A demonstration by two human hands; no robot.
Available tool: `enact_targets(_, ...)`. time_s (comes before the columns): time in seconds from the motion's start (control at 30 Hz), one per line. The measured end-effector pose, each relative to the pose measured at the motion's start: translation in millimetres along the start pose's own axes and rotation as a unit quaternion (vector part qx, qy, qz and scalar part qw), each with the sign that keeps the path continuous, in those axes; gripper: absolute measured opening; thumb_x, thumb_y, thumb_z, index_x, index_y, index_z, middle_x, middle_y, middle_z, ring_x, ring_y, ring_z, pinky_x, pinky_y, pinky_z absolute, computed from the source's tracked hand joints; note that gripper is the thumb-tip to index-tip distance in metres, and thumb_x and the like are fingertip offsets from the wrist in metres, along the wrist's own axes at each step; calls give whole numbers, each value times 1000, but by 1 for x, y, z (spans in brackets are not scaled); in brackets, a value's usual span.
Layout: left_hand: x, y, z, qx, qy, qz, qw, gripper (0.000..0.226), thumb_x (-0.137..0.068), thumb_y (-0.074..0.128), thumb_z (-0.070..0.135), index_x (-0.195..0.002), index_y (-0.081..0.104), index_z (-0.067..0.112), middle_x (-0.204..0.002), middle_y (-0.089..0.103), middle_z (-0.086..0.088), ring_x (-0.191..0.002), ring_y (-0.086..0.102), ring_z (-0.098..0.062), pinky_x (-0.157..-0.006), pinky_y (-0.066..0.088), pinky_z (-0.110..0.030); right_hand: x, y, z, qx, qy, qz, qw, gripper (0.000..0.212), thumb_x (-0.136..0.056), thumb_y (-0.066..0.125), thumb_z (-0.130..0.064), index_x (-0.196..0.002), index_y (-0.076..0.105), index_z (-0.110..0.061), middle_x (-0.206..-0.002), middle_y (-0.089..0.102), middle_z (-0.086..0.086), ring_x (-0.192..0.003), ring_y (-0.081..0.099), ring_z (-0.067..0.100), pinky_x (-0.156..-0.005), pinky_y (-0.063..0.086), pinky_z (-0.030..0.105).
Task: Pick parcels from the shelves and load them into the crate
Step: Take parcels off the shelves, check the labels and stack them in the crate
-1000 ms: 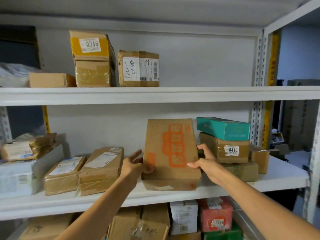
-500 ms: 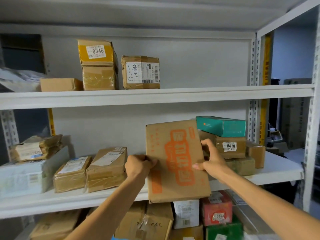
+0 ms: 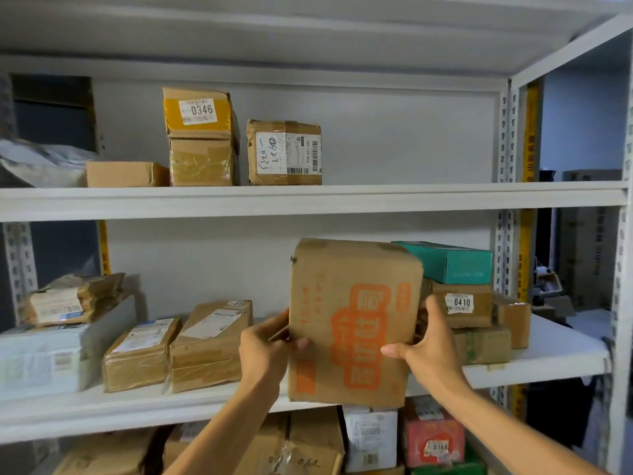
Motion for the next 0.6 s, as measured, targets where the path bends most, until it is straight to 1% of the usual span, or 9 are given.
enact_targets(0.07, 4, -1, -8, 61, 3, -19, 998, 59, -64, 61, -29, -108, 73, 9, -97, 76, -7, -87, 73, -22, -67, 59, -29, 3, -2, -5, 3, -22, 17, 1000, 79, -52, 92, -2, -104, 44, -39, -113, 58, -16, -105, 54, -1, -83, 46, 22)
enact_targets(0.13, 4, -1, -16, 83, 2, -14, 996, 53, -61, 59, -33, -98, 73, 3, -92, 76, -12, -86, 72, -28, -67, 58, -34, 3, -4, -8, 16, -31, 21, 999, 73, -51, 92, -1, -93, 43, -36, -98, 58, -12, -91, 55, -2, -75, 48, 22)
enact_targets(0.23, 5, -1, -24, 78, 4, -1, 997, 46, -63, 60, -33, -90, 71, 2, -85, 76, -11, -81, 69, -31, -59, 54, -32, 2, -5, -10, 32, -28, 13, 999, 73, -52, 92, -1, -91, 42, -36, -97, 59, -12, -90, 56, 3, -75, 47, 23)
enact_targets(0.33, 10, 1, -23, 58, 24, 16, 998, 48, -62, 65, -29, -91, 71, 9, -86, 76, -4, -85, 70, -27, -60, 55, -27, -6, -8, -2, 3, 10, -1, 1000, 78, -48, 91, 3, -100, 47, -35, -103, 64, -10, -98, 61, 14, -83, 51, 33)
enact_targets(0.4, 21, 8, -14, 11, 71, 25, 997, 47, -61, 79, -12, -95, 70, 20, -92, 75, 7, -91, 70, -17, -70, 55, -27, -18, -13, 5, -52, 68, -13, 996, 84, -46, 88, 12, -115, 53, -21, -111, 66, -4, -108, 61, 21, -90, 52, 42)
enact_targets(0.43, 29, 12, -6, -16, 102, 29, 994, 48, -57, 87, 4, -97, 69, 26, -96, 72, 12, -95, 68, -11, -75, 53, -28, -25, -16, 9, -78, 93, -24, 992, 82, -46, 84, 18, -115, 54, -15, -110, 67, -1, -110, 60, 25, -94, 51, 46)
enact_targets(0.5, 40, 20, 9, -78, 167, 37, 982, 55, -51, 88, 33, -101, 66, 36, -101, 62, 22, -101, 59, -4, -80, 49, -28, -35, -19, 15, -131, 121, -60, 982, 73, -48, 74, 27, -104, 57, -15, -105, 69, 1, -110, 61, 28, -94, 50, 49)
enact_targets(0.53, 43, 23, 15, -102, 191, 34, 976, 56, -50, 86, 40, -102, 64, 40, -102, 58, 26, -102, 55, -1, -81, 48, -27, -37, -20, 18, -154, 130, -74, 977, 72, -46, 71, 29, -102, 57, -14, -104, 69, 3, -110, 61, 28, -91, 51, 48)
enact_targets(0.6, 40, 25, 21, -106, 191, 29, 975, 53, -55, 88, 37, -101, 63, 43, -103, 56, 26, -102, 54, 3, -81, 49, -25, -37, -19, 17, -177, 135, -85, 971, 74, -40, 71, 25, -102, 57, -14, -104, 70, 5, -107, 63, 27, -82, 53, 41)
Point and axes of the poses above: each hand's wrist, its own x-axis away from the middle knuckle, its own y-axis out of the palm, z = x × y, the point moved 6 cm from there along -x, towards the middle knuckle
